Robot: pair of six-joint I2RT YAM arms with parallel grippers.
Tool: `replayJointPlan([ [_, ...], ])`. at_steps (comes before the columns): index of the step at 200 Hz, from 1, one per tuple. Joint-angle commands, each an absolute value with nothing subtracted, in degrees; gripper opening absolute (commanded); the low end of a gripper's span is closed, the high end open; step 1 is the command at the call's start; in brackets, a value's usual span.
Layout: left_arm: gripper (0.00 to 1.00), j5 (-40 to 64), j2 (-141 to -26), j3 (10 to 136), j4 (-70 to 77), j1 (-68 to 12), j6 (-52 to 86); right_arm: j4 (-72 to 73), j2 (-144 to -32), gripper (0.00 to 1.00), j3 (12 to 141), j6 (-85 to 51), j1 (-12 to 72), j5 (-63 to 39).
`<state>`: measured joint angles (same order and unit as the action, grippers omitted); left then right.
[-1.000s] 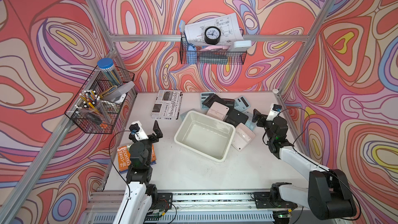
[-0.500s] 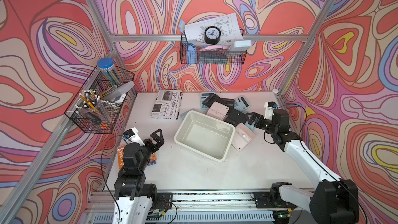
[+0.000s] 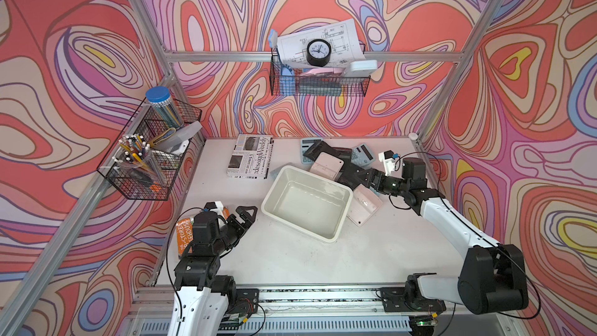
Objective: Put the calculator in the storage box
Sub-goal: Adjust the storage box at the center of the board.
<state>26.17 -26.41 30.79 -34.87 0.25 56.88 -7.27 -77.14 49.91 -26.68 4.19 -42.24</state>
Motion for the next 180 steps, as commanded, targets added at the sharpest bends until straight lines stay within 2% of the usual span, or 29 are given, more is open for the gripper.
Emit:
replayJointPlan([
  [1,0.98,32.0,-28.0,32.0,-38.9,-0.5,55.7,-6.7,-79.3,0.93,52.3,-27.3,6.6,-46.5],
  [54,0.99,29.3,-29.8,32.8,-39.6,-4.8,54.8,-13.4,-83.6,0.91,56.6,-23.1,17.0,-43.1],
  [97,0.98,26.1,-31.0,33.2,-38.8,-4.9,54.7,-13.1,-79.8,0.9,52.7,-25.1,26.0,-41.9],
  [180,0.99,25.6,-35.7,33.1,-35.6,-4.8,55.5,0.3,-79.1,0.9,45.9,-36.4,30.1,-47.7],
])
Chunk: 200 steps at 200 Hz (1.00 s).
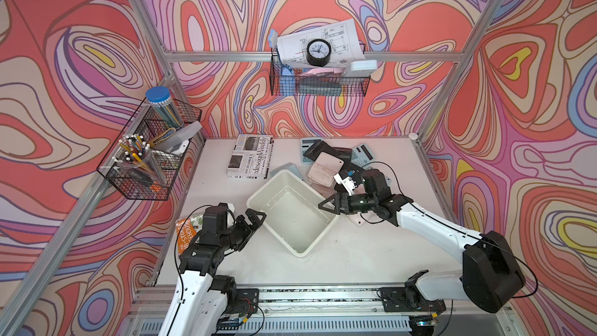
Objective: Put the calculator in the storage box
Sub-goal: Adjust the storage box at the center of the board.
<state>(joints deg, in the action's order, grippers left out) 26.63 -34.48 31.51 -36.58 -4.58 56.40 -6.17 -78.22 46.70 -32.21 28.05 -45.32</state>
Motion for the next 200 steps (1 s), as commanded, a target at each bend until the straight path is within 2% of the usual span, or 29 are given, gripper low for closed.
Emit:
replayJointPlan([
  [1,0.98,25.5,-35.7,33.2,-35.6,-4.8,55.5,0.5,-79.2,0.9,45.9,-36.5,30.2,-47.7],
  [42,0.99,17.6,-37.4,38.1,-40.8,-4.8,52.5,6.1,-85.1,0.9,49.2,-39.9,36.2,-47.7],
  [69,0.99,12.8,-37.0,39.6,-44.1,-3.8,51.5,6.0,-86.5,0.89,50.6,-40.3,37.1,-45.0],
  [119,0.99,11.1,-38.6,43.2,-49.2,-3.3,46.4,-14.4,-75.9,0.94,52.3,-32.0,36.8,-21.3],
  [157,0.98,11.0,-37.3,45.0,-50.0,-3.2,43.4,-23.4,-66.8,0.97,49.6,-31.7,35.9,-3.7],
  [179,0.99,13.2,-39.3,45.2,-49.8,-3.2,41.9,-26.2,-62.5,0.97,47.0,-33.2,34.0,2.5],
  [200,0.99,15.4,-41.6,44.6,-48.8,-3.2,40.8,-26.2,-59.1,0.97,43.1,-34.7,28.4,1.6],
])
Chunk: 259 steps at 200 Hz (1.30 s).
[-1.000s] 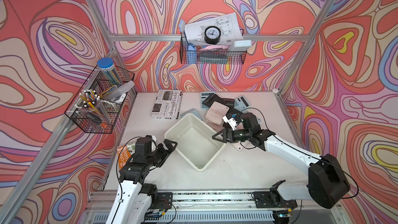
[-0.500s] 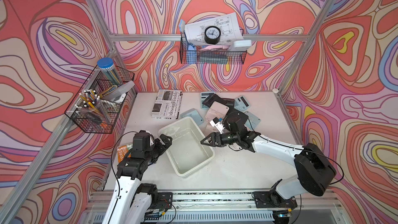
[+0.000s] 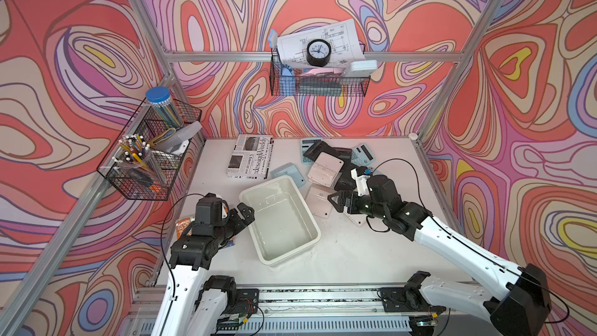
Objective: Put the calculator in the storage box
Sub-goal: Adjust the storage box at the center of the board.
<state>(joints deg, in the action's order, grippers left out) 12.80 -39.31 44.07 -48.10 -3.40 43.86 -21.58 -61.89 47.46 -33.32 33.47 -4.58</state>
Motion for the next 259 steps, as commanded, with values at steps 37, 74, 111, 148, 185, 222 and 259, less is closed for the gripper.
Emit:
replayJointPlan([
  [37,0.99,18.8,-44.8,43.1,-45.8,-3.4,40.1,-23.7,-56.1,0.96,37.1,-34.7,14.6,-7.7],
  [74,0.99,20.8,-46.8,42.6,-43.0,-5.2,40.9,-17.5,-59.9,0.96,33.1,-35.4,6.8,-16.9],
  [111,0.99,20.5,-47.9,41.3,-39.1,-9.4,43.6,-8.9,-66.1,0.96,29.6,-37.4,5.0,-22.5],
  [148,0.98,20.1,-50.6,40.6,-35.6,-13.0,45.3,-2.4,-71.0,0.96,27.9,-38.5,4.7,-25.4],
  [185,0.98,20.3,-52.1,40.8,-33.5,-14.8,45.8,4.9,-74.4,0.91,25.3,-39.8,4.6,-28.8],
  [222,0.99,20.5,-52.3,40.5,-31.7,-14.8,45.9,10.8,-77.0,0.86,23.1,-41.0,4.6,-31.1],
  [259,0.99,13.8,-51.0,43.9,-38.0,-14.8,43.4,15.0,-77.9,0.83,21.6,-42.0,4.6,-32.2],
])
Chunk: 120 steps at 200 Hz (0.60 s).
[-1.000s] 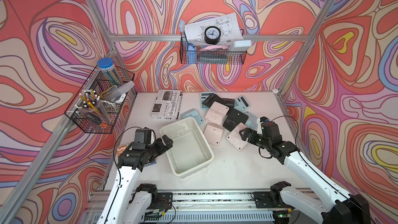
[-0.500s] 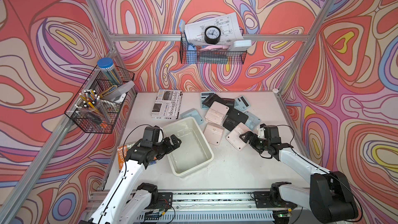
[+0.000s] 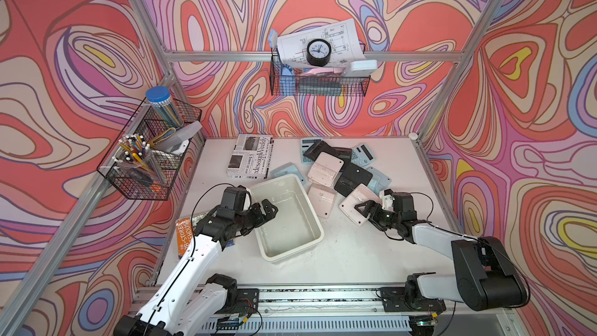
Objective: Put the calculator in the storage box
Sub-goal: Adjust the storage box at the center of the board, then pick up the calculator at the center of the board.
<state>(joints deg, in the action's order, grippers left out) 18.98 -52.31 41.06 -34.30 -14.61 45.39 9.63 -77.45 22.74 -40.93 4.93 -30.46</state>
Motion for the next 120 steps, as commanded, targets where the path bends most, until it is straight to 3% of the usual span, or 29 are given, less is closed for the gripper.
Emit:
replayJointPlan([
  [1,0.99,13.5,-50.9,44.0,-38.2,-14.8,43.4,15.1,-77.9,0.83,21.6,-42.0,4.6,-32.2],
  [45,0.99,5.5,-45.4,47.2,-45.4,-14.8,41.1,20.4,-80.5,0.76,20.3,-42.7,4.6,-34.0],
  [120,0.99,7.2,-44.2,48.6,-47.4,-14.9,40.9,24.0,-75.9,0.4,18.2,-44.9,4.7,-36.7],
])
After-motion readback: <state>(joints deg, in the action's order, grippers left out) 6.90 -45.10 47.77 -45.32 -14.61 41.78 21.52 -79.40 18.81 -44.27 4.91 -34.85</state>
